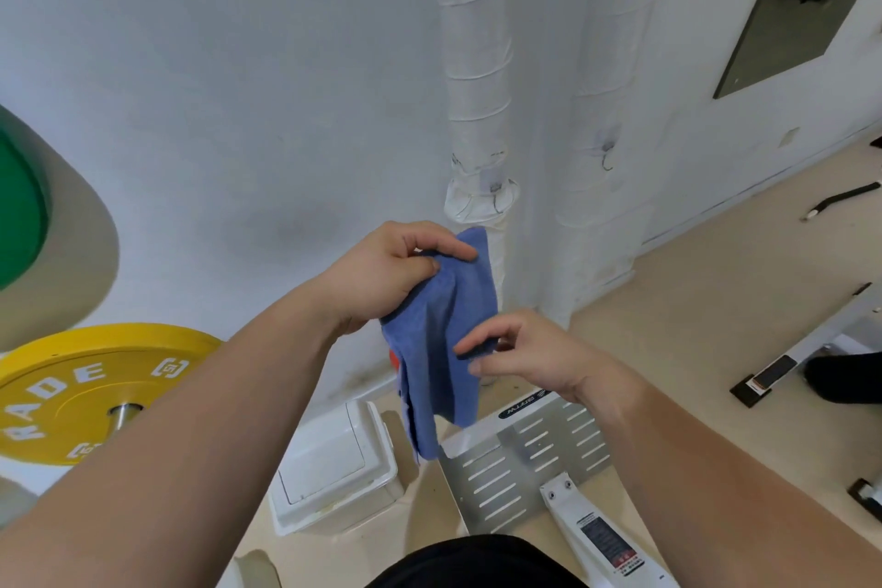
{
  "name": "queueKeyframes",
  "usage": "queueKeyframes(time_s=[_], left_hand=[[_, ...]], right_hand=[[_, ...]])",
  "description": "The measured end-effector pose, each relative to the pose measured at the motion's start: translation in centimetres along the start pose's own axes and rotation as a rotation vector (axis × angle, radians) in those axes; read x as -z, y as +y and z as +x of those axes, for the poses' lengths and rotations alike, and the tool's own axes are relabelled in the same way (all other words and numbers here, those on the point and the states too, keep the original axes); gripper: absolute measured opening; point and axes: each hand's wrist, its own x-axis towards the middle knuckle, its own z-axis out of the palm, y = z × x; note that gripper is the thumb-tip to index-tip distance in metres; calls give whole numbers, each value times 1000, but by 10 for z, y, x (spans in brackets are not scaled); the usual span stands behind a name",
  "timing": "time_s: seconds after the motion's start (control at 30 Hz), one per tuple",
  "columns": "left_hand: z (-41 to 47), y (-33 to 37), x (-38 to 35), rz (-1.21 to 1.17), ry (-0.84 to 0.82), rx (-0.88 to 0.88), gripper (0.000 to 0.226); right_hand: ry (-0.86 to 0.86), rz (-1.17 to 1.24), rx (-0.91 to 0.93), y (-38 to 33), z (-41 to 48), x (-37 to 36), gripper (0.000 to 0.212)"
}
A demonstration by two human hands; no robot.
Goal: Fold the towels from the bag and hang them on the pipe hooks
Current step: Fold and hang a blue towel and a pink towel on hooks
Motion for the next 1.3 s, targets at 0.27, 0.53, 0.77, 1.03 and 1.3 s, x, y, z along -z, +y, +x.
queueKeyframes(time_s=[0.27,0.53,0.77,1.03,1.3], left_hand=[[-5,-27,33,-14,276,22,46],[-27,-102,31,-156,442,203,38],[-39,-128,39,-232,500,288,43],[-47,-134,0,-14,366,176,48],[-39,-107,-55,112,262,-3,54]], right_hand=[[39,-237,-22,35,20,-10,37],[-47,-427,-184,53,10,18,30],[160,-175,-264,76,-9,28,34],[444,11,-239,67,-9,29,40],[407,118,-133,13,4,-11,28]])
